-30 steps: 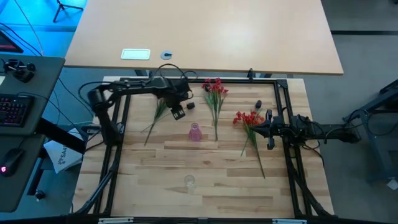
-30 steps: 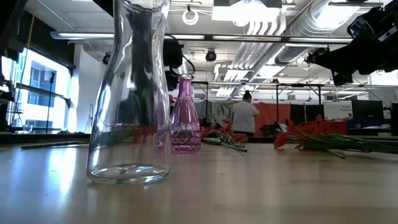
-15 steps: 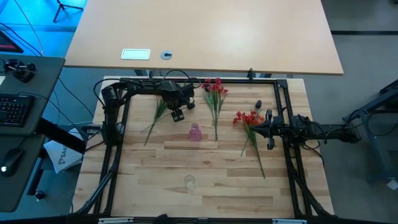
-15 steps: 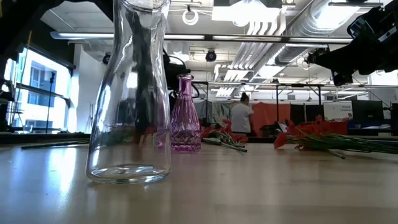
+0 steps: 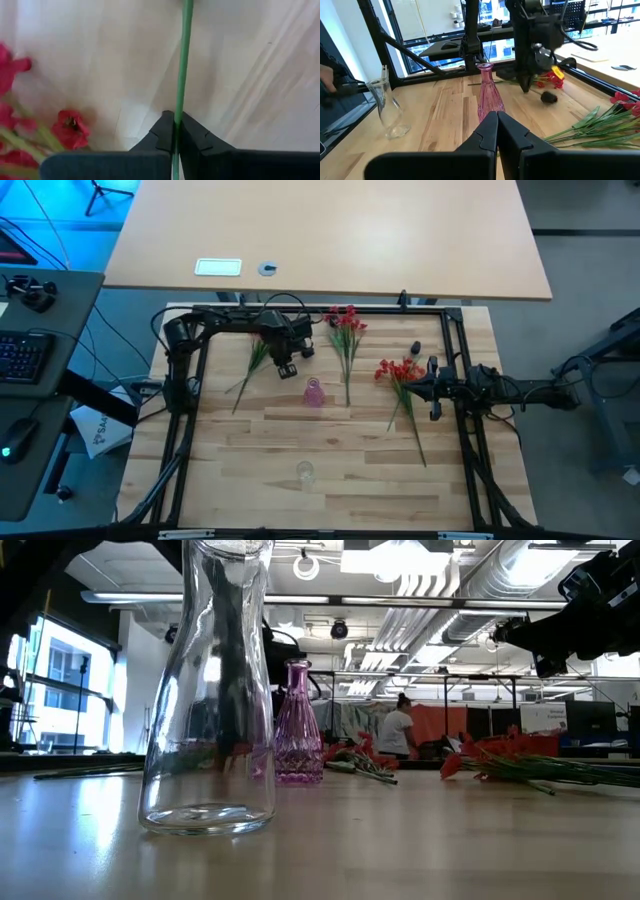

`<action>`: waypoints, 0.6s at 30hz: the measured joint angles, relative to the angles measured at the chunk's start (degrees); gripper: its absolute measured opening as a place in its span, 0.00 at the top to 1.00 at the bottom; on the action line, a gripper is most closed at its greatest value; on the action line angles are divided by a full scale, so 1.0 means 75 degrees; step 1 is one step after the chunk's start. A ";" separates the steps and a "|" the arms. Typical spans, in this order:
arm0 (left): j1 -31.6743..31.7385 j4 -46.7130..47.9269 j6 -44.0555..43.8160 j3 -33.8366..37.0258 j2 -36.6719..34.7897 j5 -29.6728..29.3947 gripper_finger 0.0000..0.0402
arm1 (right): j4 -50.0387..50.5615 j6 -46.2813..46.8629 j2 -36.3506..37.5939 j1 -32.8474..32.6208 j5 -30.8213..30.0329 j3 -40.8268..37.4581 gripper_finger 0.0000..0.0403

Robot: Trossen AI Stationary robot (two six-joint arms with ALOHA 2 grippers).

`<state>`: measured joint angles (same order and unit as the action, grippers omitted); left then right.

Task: Sort flowers into vase by color
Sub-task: Put the top left black tulip into the pink vase

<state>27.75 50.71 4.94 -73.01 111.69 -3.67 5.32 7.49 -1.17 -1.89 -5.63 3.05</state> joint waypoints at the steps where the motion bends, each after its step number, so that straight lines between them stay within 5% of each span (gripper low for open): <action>1: 0.0038 0.0018 -0.0093 0.0029 -0.0260 -0.0007 0.99 | 0.0000 0.0000 0.0003 0.0000 -0.0003 0.0000 1.00; 11: 0.0129 -0.2488 -0.1620 -0.0060 -0.4220 0.1250 1.00 | 0.0000 0.0000 0.0000 0.0002 0.0000 -0.0001 1.00; 18: -0.0991 -0.4379 -0.1916 -0.0065 -0.6069 0.1636 1.00 | 0.0000 0.0000 0.0000 0.0002 0.0000 -0.0001 1.00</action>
<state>20.32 17.87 -9.43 -73.50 66.17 8.60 5.32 7.49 -1.17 -1.87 -5.63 3.04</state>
